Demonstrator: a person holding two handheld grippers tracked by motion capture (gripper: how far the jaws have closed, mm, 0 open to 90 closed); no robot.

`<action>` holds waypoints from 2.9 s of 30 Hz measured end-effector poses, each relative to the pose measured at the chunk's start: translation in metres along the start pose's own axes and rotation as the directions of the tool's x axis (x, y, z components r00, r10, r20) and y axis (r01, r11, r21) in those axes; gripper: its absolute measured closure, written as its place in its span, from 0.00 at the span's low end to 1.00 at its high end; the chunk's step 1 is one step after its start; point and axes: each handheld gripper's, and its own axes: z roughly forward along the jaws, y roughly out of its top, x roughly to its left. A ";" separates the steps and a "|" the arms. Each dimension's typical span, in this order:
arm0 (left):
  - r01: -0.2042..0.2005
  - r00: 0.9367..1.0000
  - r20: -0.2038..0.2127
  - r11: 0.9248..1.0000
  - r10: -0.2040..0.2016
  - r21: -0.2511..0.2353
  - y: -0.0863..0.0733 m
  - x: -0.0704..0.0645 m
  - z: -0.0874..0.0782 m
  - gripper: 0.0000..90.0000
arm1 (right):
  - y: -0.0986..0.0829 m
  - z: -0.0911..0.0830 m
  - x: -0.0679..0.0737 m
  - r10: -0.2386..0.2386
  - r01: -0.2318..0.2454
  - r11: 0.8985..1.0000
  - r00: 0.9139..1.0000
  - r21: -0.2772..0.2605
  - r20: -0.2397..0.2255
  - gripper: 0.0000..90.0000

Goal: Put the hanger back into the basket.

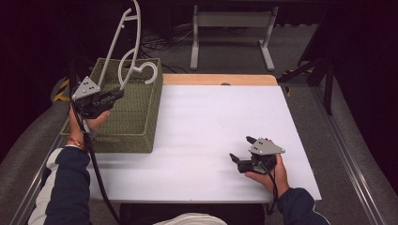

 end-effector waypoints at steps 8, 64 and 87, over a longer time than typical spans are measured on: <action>0.031 0.999 -0.016 0.997 -0.030 0.077 -0.014 0.014 0.001 0.91 | 0.000 0.001 0.000 0.004 -0.004 1.000 1.000 0.007 -0.007 0.16; -0.012 0.997 -0.069 0.992 0.021 0.124 -0.018 0.000 -0.011 0.66 | 0.001 0.004 0.001 -0.014 0.016 0.999 0.999 0.046 -0.040 0.18; -0.101 0.994 -0.044 0.986 0.096 -0.135 -0.004 -0.074 -0.017 0.10 | 0.005 -0.005 -0.001 -0.011 0.011 1.000 1.000 -0.016 -0.010 0.18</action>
